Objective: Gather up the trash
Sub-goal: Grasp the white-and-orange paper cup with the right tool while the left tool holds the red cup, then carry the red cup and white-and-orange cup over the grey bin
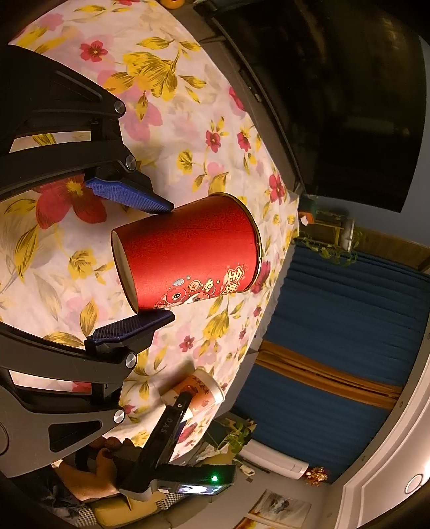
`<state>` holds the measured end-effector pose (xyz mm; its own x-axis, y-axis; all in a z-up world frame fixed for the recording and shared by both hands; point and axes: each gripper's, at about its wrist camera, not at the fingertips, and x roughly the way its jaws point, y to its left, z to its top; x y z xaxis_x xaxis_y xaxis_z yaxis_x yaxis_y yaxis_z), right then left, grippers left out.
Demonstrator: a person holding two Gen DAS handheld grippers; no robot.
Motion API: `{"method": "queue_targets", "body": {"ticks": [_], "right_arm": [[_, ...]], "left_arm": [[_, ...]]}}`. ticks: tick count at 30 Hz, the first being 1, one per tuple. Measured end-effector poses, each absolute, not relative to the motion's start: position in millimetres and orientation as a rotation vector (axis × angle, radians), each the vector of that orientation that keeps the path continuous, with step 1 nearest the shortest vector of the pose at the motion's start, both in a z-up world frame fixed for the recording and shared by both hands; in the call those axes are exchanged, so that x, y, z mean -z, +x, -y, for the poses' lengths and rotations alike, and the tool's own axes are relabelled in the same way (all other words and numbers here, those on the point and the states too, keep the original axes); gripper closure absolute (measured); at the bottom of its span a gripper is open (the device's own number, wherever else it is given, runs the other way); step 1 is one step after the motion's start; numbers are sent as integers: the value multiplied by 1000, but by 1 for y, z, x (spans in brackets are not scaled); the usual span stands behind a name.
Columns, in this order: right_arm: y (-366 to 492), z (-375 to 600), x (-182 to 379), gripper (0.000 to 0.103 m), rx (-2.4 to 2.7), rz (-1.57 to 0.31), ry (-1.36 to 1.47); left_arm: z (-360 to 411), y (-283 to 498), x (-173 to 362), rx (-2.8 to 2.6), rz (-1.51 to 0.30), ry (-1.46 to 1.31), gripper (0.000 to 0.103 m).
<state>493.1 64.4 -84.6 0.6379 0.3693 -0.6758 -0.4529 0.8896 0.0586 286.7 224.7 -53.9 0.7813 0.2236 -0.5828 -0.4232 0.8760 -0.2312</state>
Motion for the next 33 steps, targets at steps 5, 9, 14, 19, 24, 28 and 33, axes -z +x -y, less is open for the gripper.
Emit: {"method": "queue_targets", "body": {"ticks": [5,9,14,19,24,28,33], "right_arm": [[482,-55,82,44,-455,-729,-111],[464,-42,75,44,-442,-708,-88],[426,-19,56,44,-421,-662,-68],[381,10,37,44,-376,-627,-49],[336,47,20,44,-334,-600,-16],[300,77,8,44,-316,-575,0],[263,109,4,44,-291,-563,21]], "left_arm": [[-224,288,55,-361,-581,-353,44],[-222,291,56,-357,-587,-334,44],[-215,292,57,-341,-584,-312,44],[-203,290,56,-301,-582,-289,44],[-180,288,52,-234,-580,-257,44],[-150,281,48,-171,-585,-225,44],[-106,257,38,-64,-572,-191,44]]}}
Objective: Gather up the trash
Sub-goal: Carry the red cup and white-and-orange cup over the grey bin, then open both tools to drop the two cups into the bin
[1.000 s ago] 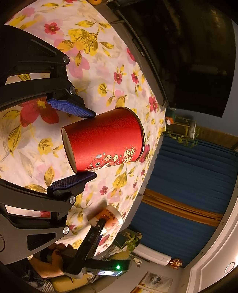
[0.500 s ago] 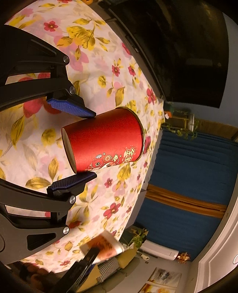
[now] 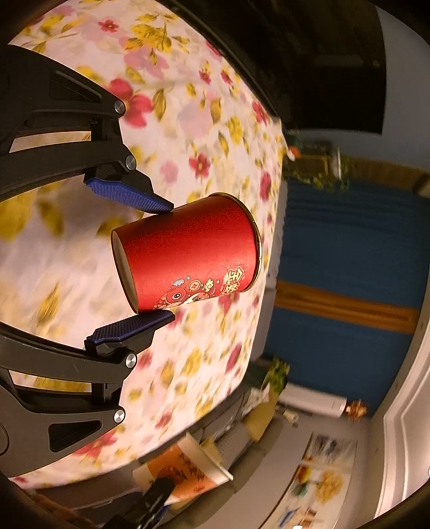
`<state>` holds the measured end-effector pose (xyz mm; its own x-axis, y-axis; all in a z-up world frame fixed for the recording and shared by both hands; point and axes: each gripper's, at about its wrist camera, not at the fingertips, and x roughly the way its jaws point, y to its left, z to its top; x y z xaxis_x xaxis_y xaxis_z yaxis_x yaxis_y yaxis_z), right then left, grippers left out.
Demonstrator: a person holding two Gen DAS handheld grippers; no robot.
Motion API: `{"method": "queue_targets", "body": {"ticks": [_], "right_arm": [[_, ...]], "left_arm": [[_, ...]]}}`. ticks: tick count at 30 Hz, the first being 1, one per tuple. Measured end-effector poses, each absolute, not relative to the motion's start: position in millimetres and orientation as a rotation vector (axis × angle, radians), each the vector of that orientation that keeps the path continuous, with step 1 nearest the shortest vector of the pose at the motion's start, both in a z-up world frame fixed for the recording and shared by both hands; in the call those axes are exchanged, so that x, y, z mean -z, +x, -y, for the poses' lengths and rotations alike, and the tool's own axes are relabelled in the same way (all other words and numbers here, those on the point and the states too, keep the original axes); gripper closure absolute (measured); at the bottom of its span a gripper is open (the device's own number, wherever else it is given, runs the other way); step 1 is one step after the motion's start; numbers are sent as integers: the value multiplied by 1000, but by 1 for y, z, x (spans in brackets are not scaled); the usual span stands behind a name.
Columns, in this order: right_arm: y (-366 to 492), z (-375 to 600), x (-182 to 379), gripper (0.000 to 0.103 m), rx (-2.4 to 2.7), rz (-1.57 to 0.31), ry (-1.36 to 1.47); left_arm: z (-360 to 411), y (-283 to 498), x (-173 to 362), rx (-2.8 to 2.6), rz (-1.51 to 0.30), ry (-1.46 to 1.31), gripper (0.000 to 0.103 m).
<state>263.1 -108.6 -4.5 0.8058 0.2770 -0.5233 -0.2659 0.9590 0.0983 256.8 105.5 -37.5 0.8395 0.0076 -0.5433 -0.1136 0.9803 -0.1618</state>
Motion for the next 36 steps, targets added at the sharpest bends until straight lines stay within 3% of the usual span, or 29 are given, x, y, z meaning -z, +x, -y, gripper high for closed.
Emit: {"method": "queue_targets", "body": {"ticks": [15,32,36], "right_arm": [[163,250,1,46,-40,-440,169],[128,367,11,45,160,-387,263],[130,373,16,30,175,-378,274]], "left_arm": [[81,199,2,292,-495,-76,44],[248,204,28,623,-563,7,43],[262,204,38,683,-579,22,43]]}}
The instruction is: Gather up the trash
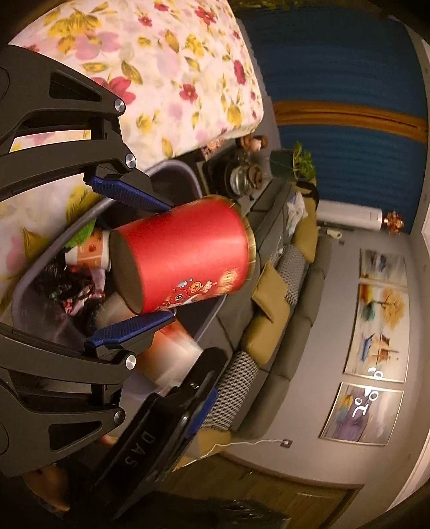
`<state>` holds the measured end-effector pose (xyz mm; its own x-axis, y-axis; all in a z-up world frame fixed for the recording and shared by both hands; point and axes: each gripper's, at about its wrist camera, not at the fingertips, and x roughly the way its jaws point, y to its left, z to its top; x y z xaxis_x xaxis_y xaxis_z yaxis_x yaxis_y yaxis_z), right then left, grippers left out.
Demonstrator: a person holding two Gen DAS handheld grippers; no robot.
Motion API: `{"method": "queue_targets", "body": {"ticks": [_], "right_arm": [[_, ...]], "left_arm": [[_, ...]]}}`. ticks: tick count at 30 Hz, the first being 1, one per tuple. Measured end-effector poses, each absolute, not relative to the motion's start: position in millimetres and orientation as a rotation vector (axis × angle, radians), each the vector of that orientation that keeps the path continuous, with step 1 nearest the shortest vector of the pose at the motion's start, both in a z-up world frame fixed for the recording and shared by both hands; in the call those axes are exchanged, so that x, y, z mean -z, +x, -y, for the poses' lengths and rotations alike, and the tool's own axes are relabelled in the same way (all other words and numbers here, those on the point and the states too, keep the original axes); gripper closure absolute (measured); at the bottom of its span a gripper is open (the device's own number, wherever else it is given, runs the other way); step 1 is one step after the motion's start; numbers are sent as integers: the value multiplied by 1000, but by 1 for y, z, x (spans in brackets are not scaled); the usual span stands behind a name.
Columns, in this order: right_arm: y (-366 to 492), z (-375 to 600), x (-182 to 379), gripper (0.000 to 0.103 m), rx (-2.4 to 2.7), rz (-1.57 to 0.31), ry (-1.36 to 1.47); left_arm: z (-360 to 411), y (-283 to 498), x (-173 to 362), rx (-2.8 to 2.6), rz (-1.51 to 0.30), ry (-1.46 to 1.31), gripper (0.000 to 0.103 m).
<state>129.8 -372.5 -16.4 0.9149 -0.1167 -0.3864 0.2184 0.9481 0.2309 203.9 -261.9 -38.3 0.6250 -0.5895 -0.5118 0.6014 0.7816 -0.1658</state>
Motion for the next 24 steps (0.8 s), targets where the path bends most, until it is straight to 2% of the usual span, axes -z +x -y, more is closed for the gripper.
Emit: {"method": "queue_targets", "body": {"ticks": [3,6,8,12,24], "right_arm": [[125,378,17,27,197,-367,291],[119,381,15,17,204,-355,290],[113,376,14,15,202,-350,275],[94,357,14,6,189,-334,232],[54,276,10,6,144,-322,125]], "left_arm": [[260,207,44,679,-594,36,36],[247,209,44,650,-604,12,30],[235,207,43,612,-603,7,24],[215,193,41,509,-584,49,20],[117,125,34,252,-533,21,15]]}}
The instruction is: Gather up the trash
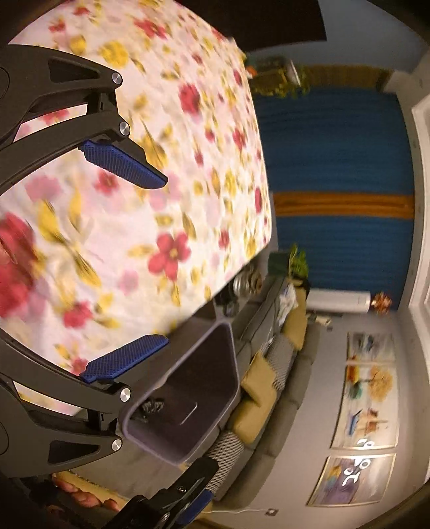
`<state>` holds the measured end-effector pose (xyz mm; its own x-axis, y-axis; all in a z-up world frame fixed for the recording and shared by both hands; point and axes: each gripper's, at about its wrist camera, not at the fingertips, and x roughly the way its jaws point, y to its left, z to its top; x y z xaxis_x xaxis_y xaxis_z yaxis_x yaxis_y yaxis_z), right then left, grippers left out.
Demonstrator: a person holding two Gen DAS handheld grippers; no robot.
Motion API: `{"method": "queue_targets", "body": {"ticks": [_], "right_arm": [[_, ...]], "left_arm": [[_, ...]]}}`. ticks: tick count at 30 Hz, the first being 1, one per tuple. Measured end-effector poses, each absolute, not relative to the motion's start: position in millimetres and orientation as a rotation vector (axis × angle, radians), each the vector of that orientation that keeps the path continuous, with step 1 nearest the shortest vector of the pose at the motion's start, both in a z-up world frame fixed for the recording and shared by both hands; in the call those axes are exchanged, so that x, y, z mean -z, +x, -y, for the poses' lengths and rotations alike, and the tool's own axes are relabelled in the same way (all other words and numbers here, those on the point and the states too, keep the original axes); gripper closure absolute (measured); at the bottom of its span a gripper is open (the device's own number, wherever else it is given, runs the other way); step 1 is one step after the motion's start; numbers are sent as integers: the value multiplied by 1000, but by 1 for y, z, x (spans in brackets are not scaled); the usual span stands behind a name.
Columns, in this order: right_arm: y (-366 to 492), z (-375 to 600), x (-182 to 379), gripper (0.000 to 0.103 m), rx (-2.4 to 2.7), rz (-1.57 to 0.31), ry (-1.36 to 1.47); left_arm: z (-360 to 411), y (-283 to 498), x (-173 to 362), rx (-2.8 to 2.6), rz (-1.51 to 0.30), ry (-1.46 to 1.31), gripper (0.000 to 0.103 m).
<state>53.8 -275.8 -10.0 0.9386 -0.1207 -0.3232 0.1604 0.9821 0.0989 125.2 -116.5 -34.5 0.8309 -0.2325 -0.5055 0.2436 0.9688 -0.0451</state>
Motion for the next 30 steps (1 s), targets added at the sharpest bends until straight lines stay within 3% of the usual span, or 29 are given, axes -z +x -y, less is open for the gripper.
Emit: {"method": "queue_targets", "body": {"ticks": [11,30], "right_arm": [[8,217,-3,6,140,-297,107],[-40,173,-2,6,163,-277,38]], "left_arm": [[56,61,26,165,-488,7,14],[28,11,15,142,-436,-2,14]]}}
